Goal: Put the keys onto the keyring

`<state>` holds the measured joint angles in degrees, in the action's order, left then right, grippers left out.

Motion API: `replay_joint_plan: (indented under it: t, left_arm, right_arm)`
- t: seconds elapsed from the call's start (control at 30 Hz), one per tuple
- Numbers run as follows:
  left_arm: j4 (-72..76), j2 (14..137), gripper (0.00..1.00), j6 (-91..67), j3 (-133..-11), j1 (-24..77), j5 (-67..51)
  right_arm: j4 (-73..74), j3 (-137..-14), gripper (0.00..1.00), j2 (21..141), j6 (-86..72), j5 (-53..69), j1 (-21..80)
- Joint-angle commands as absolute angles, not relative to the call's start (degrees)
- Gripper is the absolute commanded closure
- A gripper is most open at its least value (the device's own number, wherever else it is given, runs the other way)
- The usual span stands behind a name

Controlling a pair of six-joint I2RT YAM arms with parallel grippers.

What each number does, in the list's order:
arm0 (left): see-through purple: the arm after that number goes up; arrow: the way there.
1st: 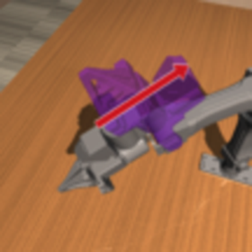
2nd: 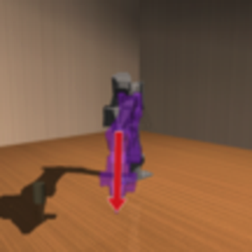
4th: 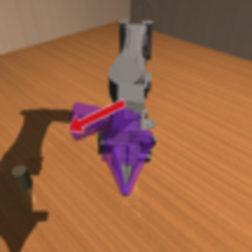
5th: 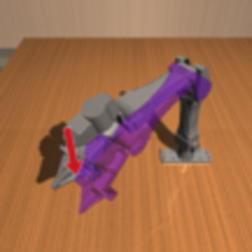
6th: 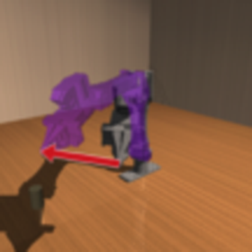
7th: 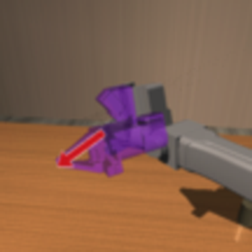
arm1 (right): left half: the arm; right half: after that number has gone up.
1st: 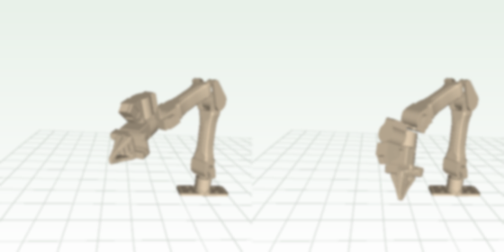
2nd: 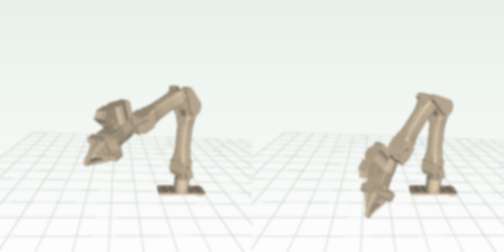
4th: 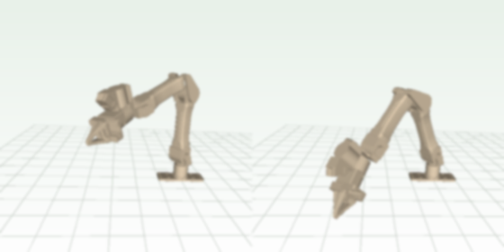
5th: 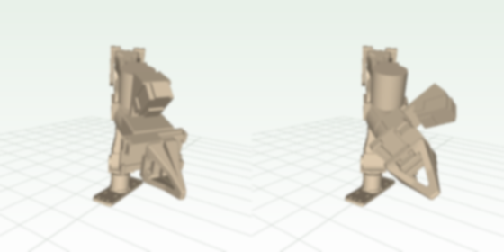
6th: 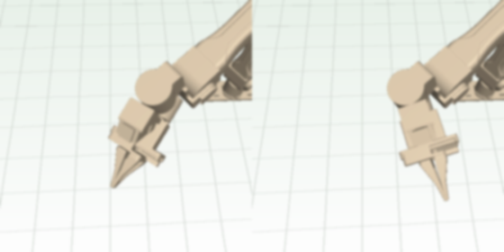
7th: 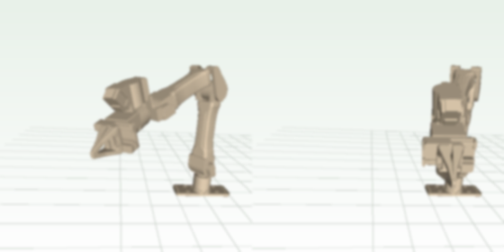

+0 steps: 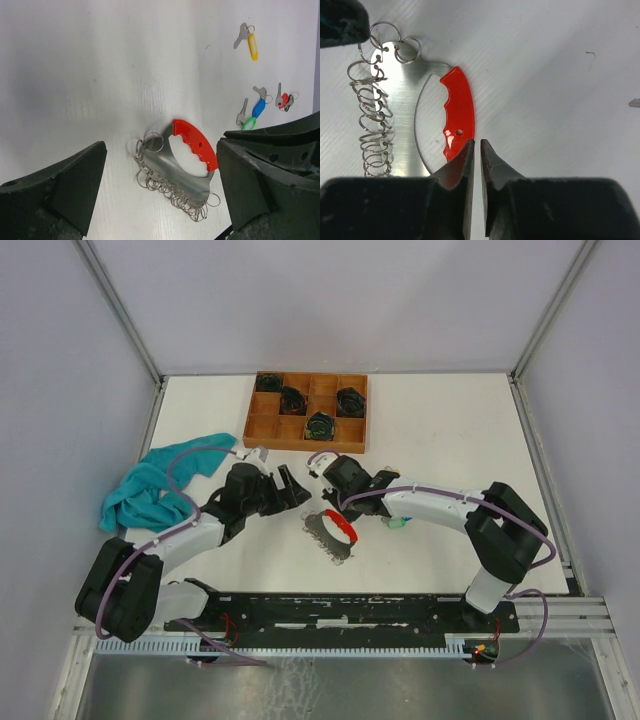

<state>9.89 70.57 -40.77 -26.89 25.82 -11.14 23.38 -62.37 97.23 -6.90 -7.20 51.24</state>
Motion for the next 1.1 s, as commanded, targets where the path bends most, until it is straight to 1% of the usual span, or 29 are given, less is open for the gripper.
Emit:
replay_joint_plan:
  t: [0.0,0.17,0.4,0.6,0.77,0.93,1.07]
  left_arm:
    - [10.43,72.89,0.04,-37.63,-31.48,25.55,-13.49]
    - [6.82,74.0,0.06,-36.11,-32.79,25.65,-12.31]
    - [2.92,73.33,0.08,-34.09,-33.75,27.2,-10.39]
    - [0.8,76.95,0.1,-31.84,-38.14,29.58,-8.36]
    - [0.53,80.15,0.11,-31.03,-40.21,30.26,-8.72]
    - [0.58,80.66,0.12,-30.96,-39.81,30.41,-8.98]
    - [0.6,80.44,0.12,-30.84,-39.25,30.48,-8.79]
  right_arm:
    - [24.01,-63.45,0.8,95.18,-4.36,-6.93,50.97]
    - [28.57,-62.59,0.68,95.63,-7.36,-5.62,50.98]
    - [34.53,-60.23,0.62,92.0,-14.62,-2.52,51.06]
    - [35.84,-57.27,0.6,88.5,-18.45,0.47,51.5]
    - [32.41,-53.8,0.57,84.62,-15.48,3.94,53.84]
    - [30.13,-52.89,0.57,85.06,-11.55,6.76,55.16]
    - [28.82,-52.97,0.57,87.72,-8.83,7.25,56.05]
